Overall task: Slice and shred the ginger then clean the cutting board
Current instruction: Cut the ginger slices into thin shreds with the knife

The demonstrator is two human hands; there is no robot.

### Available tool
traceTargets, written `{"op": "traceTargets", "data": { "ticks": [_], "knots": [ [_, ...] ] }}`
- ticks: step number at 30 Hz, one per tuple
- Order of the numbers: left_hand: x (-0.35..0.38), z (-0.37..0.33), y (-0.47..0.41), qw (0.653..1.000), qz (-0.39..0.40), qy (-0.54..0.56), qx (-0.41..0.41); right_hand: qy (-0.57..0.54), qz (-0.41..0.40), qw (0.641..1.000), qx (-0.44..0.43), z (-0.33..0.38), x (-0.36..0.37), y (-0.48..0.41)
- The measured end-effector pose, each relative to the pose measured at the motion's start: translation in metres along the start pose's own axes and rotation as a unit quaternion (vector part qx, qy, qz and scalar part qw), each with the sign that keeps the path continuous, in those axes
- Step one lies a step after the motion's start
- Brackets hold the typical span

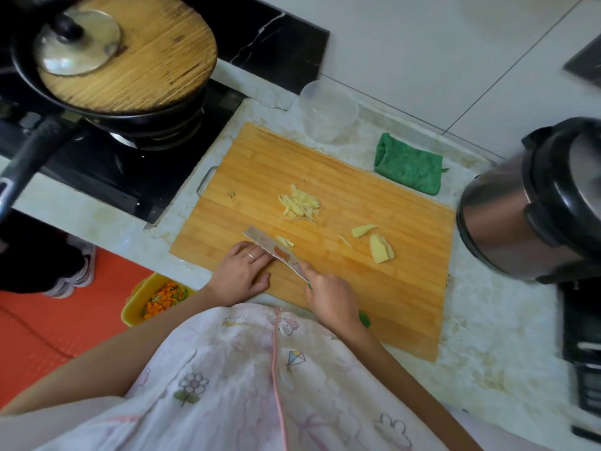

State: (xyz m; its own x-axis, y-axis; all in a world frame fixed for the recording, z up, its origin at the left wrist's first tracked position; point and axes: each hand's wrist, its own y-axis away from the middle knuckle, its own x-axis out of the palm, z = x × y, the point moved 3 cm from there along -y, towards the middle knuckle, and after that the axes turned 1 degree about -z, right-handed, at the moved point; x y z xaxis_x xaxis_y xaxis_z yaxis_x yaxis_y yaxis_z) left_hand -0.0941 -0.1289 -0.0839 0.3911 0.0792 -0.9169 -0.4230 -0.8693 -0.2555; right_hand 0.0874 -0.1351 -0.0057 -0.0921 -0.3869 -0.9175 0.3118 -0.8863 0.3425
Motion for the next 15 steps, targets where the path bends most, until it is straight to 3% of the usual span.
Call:
{"op": "traceTargets", "data": {
  "ticks": [15],
  "knots": [
    [0.006,0.000,0.000,0.999,-0.049,-0.005,0.016,-0.002,0.004,1.000,0.012,0.003,-0.001,-0.004]
  ]
}}
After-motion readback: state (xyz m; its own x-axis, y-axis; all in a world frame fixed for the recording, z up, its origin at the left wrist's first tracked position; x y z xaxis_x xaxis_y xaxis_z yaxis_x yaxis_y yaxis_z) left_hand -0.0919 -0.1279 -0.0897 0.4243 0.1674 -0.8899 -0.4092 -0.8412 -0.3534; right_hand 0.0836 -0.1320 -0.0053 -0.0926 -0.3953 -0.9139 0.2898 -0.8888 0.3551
